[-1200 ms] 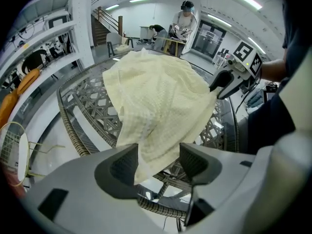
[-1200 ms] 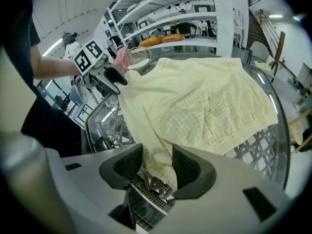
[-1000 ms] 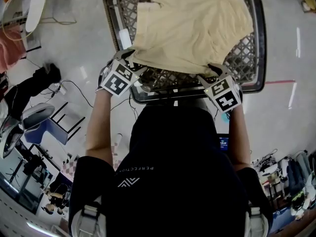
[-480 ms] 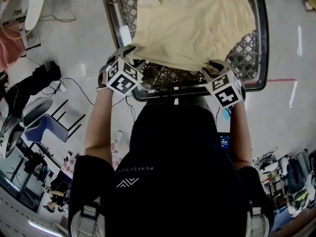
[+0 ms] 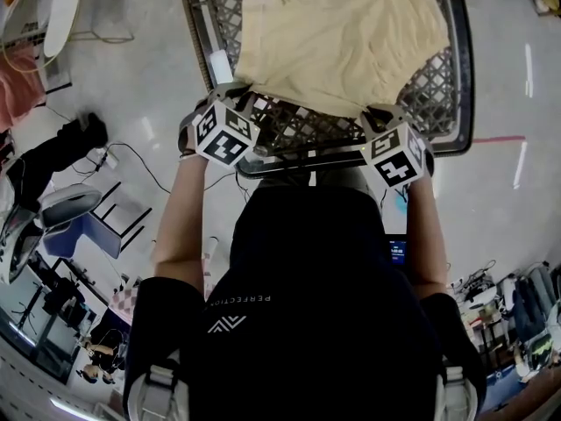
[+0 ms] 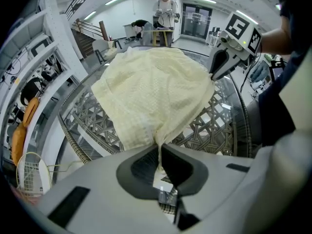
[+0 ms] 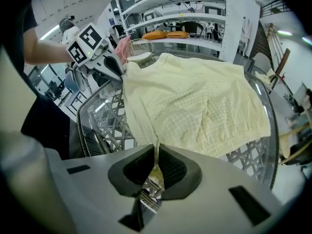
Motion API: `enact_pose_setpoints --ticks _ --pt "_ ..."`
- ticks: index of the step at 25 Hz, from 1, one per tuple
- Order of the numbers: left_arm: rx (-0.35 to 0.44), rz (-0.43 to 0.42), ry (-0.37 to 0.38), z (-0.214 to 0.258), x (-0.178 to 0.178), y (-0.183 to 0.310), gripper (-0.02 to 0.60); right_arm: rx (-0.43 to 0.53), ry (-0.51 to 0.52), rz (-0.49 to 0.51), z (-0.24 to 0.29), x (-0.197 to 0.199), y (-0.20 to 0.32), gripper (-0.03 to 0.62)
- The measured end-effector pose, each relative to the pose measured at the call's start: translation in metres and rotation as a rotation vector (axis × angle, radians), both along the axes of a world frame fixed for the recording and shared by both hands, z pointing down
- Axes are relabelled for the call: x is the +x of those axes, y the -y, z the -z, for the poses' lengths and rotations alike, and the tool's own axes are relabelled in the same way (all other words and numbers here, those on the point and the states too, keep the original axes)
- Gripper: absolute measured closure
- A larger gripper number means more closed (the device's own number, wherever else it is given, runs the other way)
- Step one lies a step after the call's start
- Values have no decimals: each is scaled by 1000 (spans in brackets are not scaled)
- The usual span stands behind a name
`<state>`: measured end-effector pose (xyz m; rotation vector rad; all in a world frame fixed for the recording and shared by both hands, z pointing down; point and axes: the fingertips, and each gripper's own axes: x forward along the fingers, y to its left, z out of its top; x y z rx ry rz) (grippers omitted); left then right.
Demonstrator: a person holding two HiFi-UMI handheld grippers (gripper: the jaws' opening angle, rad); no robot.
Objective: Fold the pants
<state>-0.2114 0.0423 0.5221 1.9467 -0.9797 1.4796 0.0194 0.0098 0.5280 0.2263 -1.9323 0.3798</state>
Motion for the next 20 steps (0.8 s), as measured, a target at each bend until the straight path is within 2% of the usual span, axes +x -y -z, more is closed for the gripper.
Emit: enact_pose_setpoints --ticks 3,10,20 --pt "5 15 -32 10 1 0 557 7 28 -31 12 0 1 546" --pt "94 27 -72 46 0 6 558 22 94 -103 47 2 5 546" --pt "79 -24 -95 69 7 -21 560 20 67 -106 61 8 -31 548"
